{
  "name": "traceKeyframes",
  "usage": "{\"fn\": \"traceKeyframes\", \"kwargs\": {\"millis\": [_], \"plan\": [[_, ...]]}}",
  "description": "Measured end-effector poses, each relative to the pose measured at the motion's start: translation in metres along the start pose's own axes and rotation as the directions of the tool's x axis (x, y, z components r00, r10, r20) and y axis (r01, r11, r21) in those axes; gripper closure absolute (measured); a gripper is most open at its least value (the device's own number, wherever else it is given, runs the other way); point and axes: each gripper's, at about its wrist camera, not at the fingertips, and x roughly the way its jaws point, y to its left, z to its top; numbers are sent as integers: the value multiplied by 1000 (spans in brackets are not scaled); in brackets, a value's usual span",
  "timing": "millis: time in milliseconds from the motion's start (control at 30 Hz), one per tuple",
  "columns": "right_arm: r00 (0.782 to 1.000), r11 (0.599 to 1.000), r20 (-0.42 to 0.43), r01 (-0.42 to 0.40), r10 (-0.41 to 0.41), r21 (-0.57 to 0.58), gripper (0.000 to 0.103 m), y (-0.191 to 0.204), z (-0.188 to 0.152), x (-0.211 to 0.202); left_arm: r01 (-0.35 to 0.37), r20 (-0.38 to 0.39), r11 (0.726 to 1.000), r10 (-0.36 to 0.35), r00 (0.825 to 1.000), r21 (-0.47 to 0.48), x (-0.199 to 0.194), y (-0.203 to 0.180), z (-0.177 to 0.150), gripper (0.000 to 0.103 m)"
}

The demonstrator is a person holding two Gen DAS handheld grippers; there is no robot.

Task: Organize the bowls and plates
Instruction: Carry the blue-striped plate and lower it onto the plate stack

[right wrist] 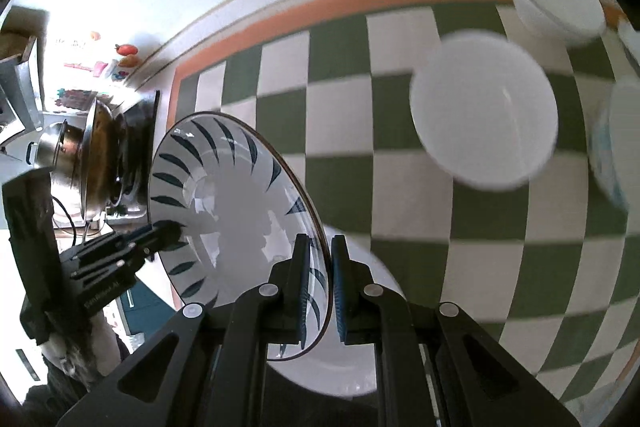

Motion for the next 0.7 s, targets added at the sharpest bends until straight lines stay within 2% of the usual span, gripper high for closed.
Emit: {"fn": "traceKeyframes", "kwargs": {"millis": [333,700], "plan": [[999,999,-54,2,1,51,90,-27,-59,31,-20,-64,999,22,998,36,29,-14,-37,89],[996,996,-88,26,-19,82,90,-43,-72,51,-27,-121,998,33,992,51,56,-21,-45,87]]}}
